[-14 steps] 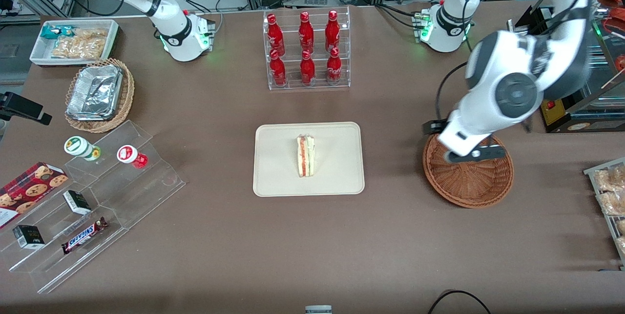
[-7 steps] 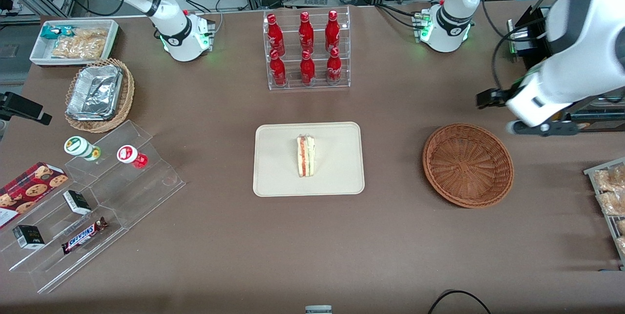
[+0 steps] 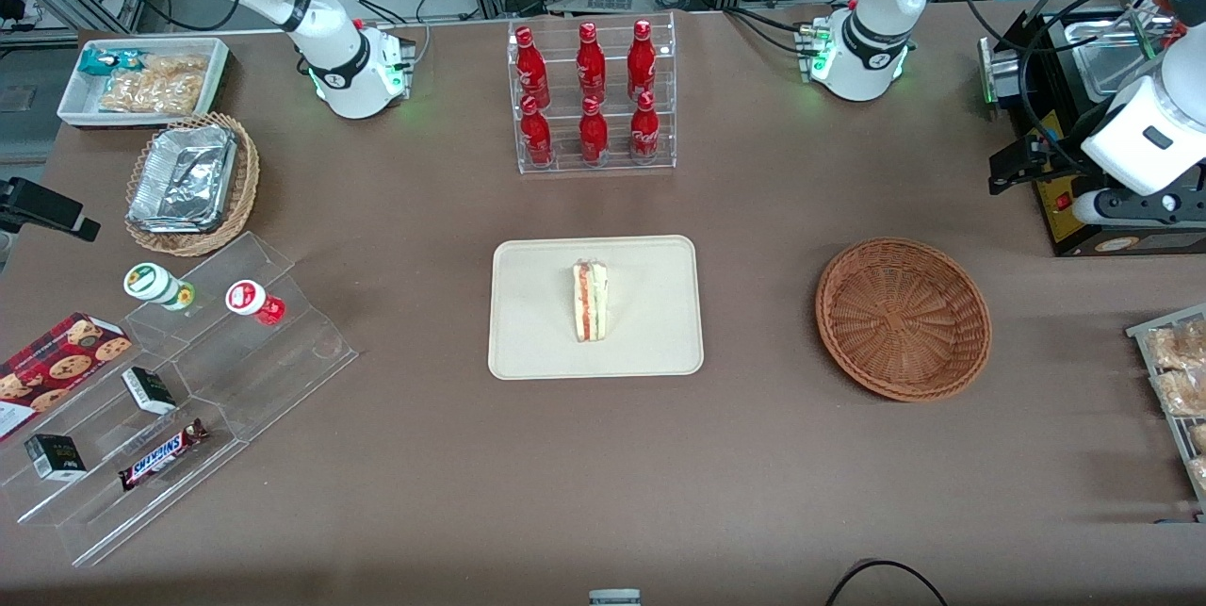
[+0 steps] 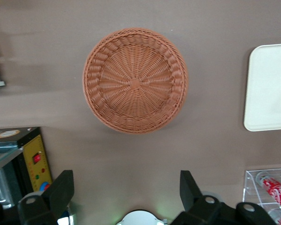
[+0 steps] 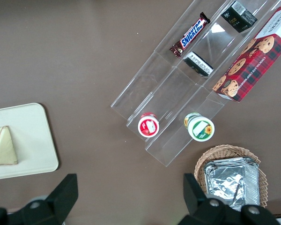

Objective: Place sandwich from basket to tray

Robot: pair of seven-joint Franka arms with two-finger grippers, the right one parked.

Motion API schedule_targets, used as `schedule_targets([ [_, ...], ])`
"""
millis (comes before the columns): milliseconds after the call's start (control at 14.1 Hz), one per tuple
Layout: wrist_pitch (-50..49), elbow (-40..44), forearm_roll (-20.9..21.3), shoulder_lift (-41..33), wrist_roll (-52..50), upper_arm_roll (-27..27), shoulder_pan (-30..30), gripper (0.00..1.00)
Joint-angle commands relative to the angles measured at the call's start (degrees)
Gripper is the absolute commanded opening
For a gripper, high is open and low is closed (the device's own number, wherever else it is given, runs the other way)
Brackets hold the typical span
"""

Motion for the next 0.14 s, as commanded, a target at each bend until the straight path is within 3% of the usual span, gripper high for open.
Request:
schedule_targets([
  [0, -0.7, 0.4, 2.1, -0.4, -1.7, -0.8, -0.5, 1.0],
  [71, -0.8, 0.4, 2.0, -0.4, -2.9, -0.7, -0.7, 1.0],
])
